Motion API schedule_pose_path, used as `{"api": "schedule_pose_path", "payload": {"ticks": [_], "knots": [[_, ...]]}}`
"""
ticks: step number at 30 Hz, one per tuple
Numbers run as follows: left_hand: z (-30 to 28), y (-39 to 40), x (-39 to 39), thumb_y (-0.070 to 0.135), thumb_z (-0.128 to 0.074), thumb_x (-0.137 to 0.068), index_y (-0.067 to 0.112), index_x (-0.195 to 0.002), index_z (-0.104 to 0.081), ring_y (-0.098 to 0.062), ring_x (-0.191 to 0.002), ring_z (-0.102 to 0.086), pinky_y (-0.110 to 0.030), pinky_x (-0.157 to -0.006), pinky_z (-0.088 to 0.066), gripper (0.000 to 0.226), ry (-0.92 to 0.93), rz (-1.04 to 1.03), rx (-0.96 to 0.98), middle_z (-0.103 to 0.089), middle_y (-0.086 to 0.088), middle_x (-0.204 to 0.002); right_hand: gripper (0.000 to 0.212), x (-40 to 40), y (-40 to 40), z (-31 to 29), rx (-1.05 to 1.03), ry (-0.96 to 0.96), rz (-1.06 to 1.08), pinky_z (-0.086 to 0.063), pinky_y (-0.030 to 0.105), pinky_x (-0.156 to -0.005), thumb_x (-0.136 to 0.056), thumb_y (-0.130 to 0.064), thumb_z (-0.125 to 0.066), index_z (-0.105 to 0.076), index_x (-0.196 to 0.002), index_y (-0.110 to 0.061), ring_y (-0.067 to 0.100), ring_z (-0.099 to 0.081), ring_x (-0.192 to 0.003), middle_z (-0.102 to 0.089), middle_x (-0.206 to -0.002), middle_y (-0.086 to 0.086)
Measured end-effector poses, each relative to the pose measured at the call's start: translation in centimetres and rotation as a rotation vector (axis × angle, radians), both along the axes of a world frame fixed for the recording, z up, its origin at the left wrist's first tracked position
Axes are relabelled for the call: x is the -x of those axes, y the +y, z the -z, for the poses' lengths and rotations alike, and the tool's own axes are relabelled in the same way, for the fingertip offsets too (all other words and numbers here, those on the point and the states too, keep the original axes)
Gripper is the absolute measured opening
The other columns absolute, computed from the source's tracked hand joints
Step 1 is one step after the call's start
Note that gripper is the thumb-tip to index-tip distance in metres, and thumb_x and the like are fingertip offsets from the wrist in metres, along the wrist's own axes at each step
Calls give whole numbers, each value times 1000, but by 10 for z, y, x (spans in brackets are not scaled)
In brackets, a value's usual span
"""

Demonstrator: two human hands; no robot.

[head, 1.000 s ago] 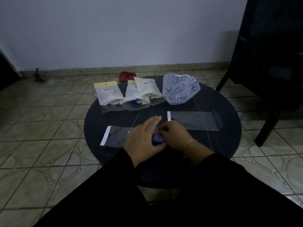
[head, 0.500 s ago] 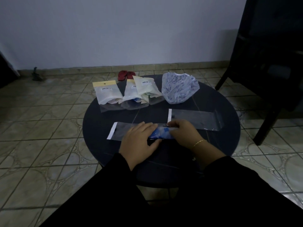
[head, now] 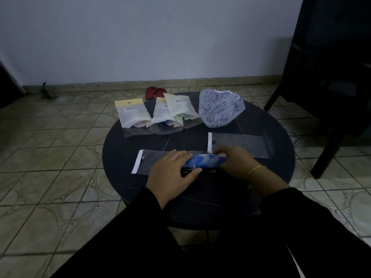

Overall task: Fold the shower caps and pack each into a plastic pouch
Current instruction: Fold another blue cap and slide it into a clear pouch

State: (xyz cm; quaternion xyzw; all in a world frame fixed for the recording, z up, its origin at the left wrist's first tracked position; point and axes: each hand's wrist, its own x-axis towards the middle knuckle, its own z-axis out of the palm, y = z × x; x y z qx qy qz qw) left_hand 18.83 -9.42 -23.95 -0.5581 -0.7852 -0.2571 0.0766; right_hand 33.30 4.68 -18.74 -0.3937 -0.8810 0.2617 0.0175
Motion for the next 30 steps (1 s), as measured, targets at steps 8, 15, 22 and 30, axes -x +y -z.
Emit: {"api": "schedule_pose_path", "payload": {"ticks": [8, 15, 22, 30], "knots": [[-2, 0, -1, 60, -61, -76, 21, -91, -54, -10, -88, -57, -28, -67, -46, 42, -25, -93, -78, -60, 8, -95, 40, 2, -4, -2, 13, -18, 4, -43, 37, -102, -82, -21, -65, -56, -121, -27, 23, -49, -117, -50, -130, 7], [4, 3, 3, 46, -47, -81, 19, -72, -48, -14, -74, -57, -25, -57, -38, 28, 55, -32, -156, -60, 2, -88, 34, 2, -3, -5, 151, 43, 0, -44, 23, -79, -89, -21, -54, -59, -122, -24, 16, -55, -100, -57, -120, 3], [3, 3, 2, 44, -42, -86, 16, -72, -53, -13, -68, -54, -26, -54, -36, 34, 31, -49, -152, -58, 4, -84, 38, 1, -4, -6, 137, 44, -26, -38, 19, -73, -91, -17, -54, -54, -129, -21, 9, -48, -87, -52, -104, -2], [2, 1, 2, 50, -58, -81, 21, -70, -49, -9, -70, -52, -22, -56, -33, 32, 19, -79, -113, -55, 7, -86, 31, 0, -7, -9, 136, 19, -35, -41, 25, -85, -89, -20, -61, -62, -118, -12, 19, -56, -103, -61, -118, 8]]}}
